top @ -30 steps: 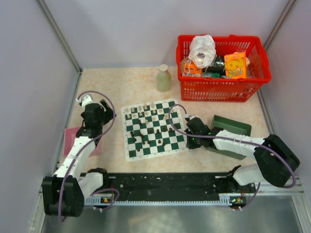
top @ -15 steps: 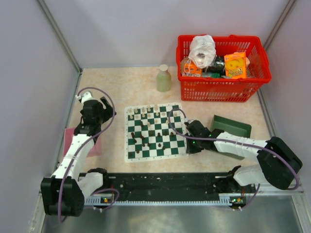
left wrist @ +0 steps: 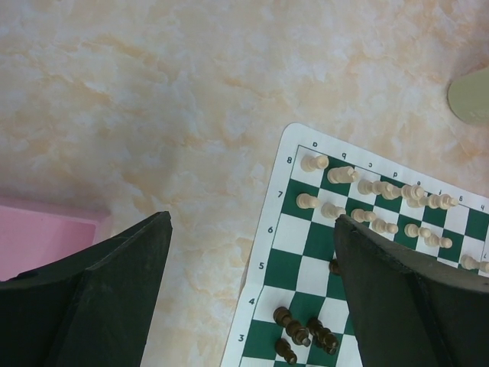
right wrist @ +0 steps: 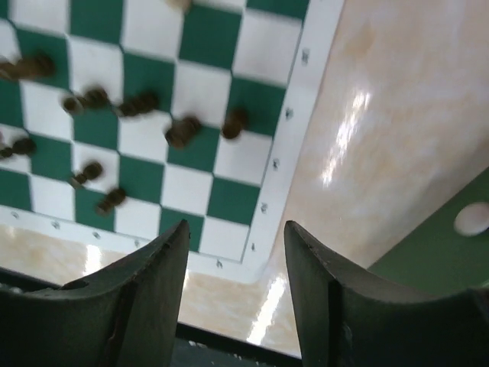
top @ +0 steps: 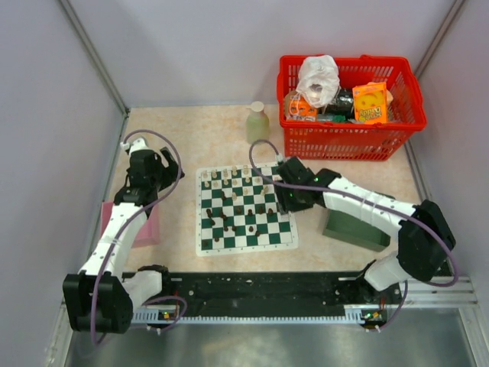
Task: Set up the chess pieces on the board
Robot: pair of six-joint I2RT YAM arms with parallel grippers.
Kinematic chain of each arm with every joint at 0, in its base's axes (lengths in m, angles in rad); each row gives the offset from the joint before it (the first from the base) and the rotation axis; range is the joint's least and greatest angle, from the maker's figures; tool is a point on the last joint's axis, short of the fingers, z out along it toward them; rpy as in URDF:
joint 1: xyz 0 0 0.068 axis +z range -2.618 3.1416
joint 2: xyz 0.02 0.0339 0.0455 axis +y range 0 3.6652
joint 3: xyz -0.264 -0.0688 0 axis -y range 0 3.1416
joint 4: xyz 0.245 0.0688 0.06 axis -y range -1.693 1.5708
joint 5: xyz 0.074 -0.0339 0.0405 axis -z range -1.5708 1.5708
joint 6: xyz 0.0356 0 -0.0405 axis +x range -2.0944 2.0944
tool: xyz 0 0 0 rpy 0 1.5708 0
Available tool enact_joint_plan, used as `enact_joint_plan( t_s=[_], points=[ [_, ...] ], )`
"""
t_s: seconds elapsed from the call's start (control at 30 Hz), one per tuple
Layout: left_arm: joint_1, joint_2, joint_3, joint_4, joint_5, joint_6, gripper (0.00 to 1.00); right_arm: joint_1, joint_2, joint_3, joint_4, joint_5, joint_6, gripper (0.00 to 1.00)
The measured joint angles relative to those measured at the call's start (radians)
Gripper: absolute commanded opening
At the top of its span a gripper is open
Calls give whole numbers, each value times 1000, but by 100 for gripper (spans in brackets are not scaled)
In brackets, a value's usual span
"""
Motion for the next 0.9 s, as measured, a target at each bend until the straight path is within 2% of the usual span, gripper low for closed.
enact_joint_plan(
  t_s=[0.27,0.43,0.67,0.9],
  points=[
    [2,46,54,-35,14,19,95,-98,285,464,-11,71,-48,49],
    [6,70,81,-59,12,27,95,-110,469,659,-7,55,-69,43],
    [13,71,83,-63,11,30,95,-117,587,705,-29,-7,-60,41],
    [15,83,83,-64,12,40,95,-111,593,700,-43,-29,-61,40]
  ],
)
